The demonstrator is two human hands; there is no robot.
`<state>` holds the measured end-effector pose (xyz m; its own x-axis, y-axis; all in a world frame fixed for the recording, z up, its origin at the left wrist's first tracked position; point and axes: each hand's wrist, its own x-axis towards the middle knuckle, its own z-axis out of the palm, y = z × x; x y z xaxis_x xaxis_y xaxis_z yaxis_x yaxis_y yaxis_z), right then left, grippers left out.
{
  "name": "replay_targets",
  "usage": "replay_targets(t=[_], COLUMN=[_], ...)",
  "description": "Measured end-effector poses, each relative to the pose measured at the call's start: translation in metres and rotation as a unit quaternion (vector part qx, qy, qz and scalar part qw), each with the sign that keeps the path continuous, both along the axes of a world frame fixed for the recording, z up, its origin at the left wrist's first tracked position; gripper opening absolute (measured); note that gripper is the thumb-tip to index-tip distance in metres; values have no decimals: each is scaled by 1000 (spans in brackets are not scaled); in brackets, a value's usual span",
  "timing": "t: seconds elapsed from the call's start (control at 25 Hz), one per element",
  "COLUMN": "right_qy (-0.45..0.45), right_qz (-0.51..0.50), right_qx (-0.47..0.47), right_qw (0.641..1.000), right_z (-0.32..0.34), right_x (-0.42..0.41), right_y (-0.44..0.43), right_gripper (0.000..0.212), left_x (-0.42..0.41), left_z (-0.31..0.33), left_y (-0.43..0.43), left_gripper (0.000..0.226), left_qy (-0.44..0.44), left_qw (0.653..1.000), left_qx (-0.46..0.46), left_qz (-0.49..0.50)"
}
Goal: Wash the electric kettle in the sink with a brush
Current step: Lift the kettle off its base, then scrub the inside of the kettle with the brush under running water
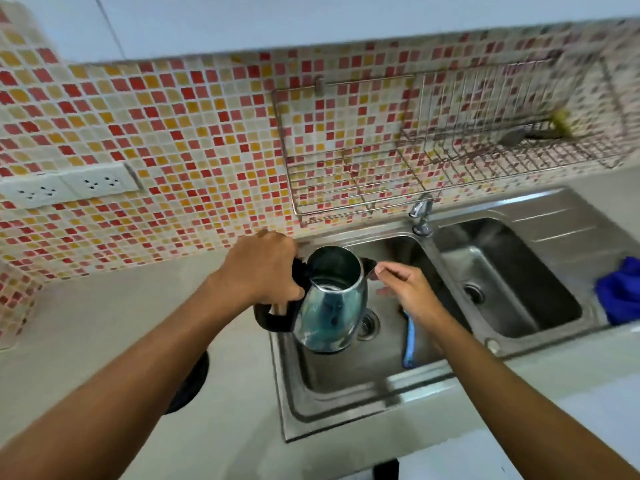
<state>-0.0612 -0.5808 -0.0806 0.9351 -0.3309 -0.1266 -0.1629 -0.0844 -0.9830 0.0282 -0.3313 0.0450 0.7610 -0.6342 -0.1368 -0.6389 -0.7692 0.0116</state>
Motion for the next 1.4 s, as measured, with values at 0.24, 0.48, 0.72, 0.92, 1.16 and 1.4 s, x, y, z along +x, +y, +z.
replay_targets(t=[0.24,0.48,0.72,0.92,1.16,1.4], right_qy=[84,151,166,117,95,290], right_qz=[8,-126,-115,-125,-105,5], right_qx=[-25,-91,-257,-307,-275,-225], right_qw=[996,976,945,936,951,930], right_z=[-63,-122,-132,-143,-150,-223], right_x=[33,93,142,148,138,48], right_y=[-103,-209,-246,-246,-228,-185], right_gripper=[14,23,30,29,38,13], left_x=[15,27,37,42,45,42], left_z=[-78,-166,-221,-242,-256,-271], left_y=[-99,-172,-205,-222,-234,-237], left_gripper=[50,49,51,49,47,50], left_qy=[58,83,96,101,93,92], left_qw=[996,987,978,973,971,971], left_qx=[31,36,23,0,-6,2], left_qz=[65,136,182,210,219,221])
